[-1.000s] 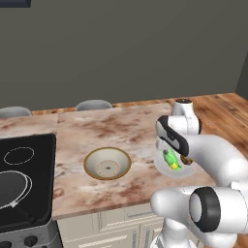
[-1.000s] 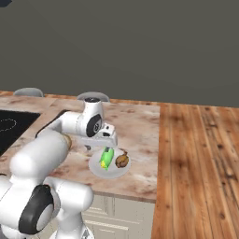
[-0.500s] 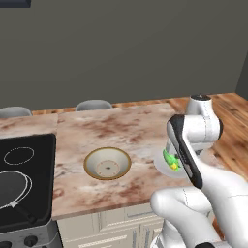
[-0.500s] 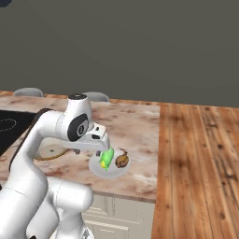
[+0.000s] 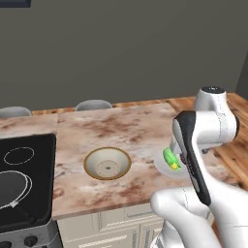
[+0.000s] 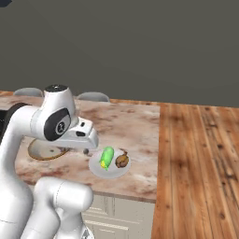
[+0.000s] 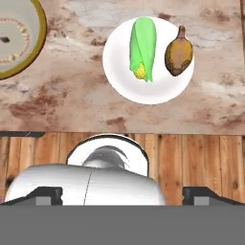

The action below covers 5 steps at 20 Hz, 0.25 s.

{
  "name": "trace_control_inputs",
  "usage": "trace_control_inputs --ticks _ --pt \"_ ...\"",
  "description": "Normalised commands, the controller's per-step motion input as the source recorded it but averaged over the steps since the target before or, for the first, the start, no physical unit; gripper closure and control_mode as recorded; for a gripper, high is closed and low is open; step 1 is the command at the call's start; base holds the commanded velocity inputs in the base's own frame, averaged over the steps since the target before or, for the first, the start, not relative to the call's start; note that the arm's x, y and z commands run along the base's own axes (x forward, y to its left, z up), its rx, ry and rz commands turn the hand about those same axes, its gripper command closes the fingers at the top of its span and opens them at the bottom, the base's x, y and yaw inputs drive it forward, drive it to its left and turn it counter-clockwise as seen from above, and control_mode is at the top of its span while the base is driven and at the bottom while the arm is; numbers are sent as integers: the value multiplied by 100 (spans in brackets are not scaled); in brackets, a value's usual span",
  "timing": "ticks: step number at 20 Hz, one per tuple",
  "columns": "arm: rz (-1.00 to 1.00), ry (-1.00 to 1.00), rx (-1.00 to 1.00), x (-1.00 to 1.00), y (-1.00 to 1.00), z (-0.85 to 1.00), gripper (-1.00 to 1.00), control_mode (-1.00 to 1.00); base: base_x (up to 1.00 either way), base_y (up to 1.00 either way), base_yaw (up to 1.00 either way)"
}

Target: Place the chicken drumstick on the plate and place the corn on the same plate.

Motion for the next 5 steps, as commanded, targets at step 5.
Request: trace_control_inputs --ticks 5 --pt "0 0 0 -22 11 42 -100 -100 0 0 0"
